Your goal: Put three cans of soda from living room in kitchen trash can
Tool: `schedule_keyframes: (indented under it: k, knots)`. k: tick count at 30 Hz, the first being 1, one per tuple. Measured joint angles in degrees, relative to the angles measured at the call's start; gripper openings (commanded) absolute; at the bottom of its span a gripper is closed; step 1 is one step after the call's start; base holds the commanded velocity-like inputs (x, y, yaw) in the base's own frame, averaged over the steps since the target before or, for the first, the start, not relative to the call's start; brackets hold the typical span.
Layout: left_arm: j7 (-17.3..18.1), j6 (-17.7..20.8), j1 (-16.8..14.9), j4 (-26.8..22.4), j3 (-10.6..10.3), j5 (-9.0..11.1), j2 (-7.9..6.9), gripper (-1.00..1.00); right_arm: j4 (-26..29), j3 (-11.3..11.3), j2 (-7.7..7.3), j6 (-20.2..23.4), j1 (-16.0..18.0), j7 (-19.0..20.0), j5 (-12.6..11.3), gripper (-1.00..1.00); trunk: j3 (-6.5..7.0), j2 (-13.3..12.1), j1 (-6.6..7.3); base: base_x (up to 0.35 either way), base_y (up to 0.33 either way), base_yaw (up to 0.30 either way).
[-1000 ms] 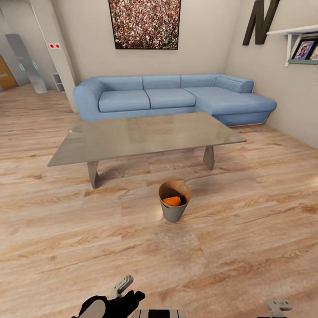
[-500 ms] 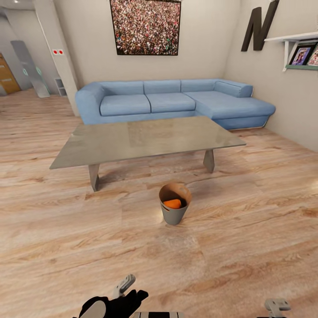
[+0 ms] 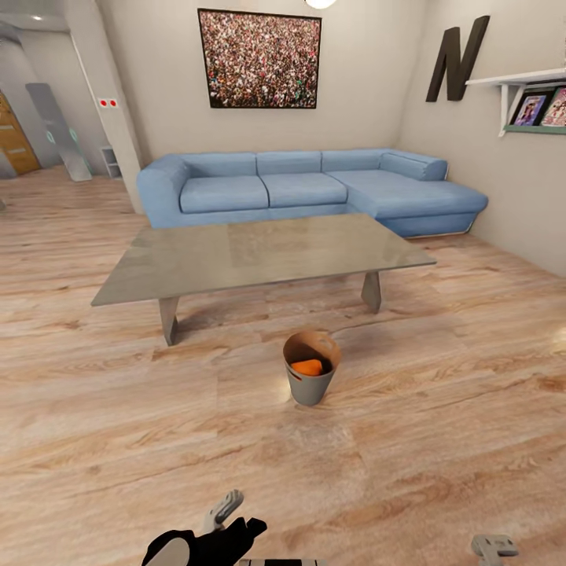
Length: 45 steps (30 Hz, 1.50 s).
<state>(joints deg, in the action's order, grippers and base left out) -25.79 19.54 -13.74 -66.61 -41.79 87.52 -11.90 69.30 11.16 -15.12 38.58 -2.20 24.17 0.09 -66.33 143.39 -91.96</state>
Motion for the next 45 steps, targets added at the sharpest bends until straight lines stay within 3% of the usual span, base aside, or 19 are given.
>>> schedule_keyframes:
  k: [10, 22, 32, 37, 42, 45]
  knots:
    - [0.1, -0.2, 0.0, 2.3, -0.1, 0.5, 0.08, 1.00, -0.2, 0.0, 0.02, 0.0, 0.0, 0.0, 0.0, 1.00, 0.96, 0.0, 0.01, 0.000, 0.000, 0.036]
    - [3.2, 0.0, -0.1, 4.9, -0.2, -0.1, 0.30, 1.00, -0.6, -1.2, 1.08, 0.0, 0.0, -2.1, 0.0, 1.00, 2.09, 0.0, 0.00, 0.000, 0.000, 0.059]
    - [3.6, -0.2, 0.0, 5.3, -1.5, 0.9, -0.57, 1.00, -2.6, -1.4, 1.14, -0.1, 0.1, -2.3, 0.0, 1.00, 3.04, 0.0, 0.00, 0.000, 0.000, 0.061]
    - [5.8, -0.1, 0.0, 6.2, -1.0, 1.0, -0.77, 1.00, -3.3, -1.4, 1.14, -0.1, 0.2, -2.4, 0.0, 1.00, 3.51, 0.0, 0.00, 0.000, 0.000, 0.061]
    - [10.7, 0.1, 0.0, 9.9, -0.7, 0.9, -0.75, 1.00, -3.6, -1.5, 1.14, -0.1, 0.1, -2.5, 0.0, 1.00, 3.99, 0.0, 0.00, 0.000, 0.000, 0.074]
    - [11.5, 0.2, -0.1, 11.7, -0.7, 0.9, -0.54, 1.00, -4.0, -1.5, 1.14, -0.1, 0.1, -2.5, 0.0, 1.00, 4.27, 0.0, 0.00, 0.000, 0.000, 0.108]
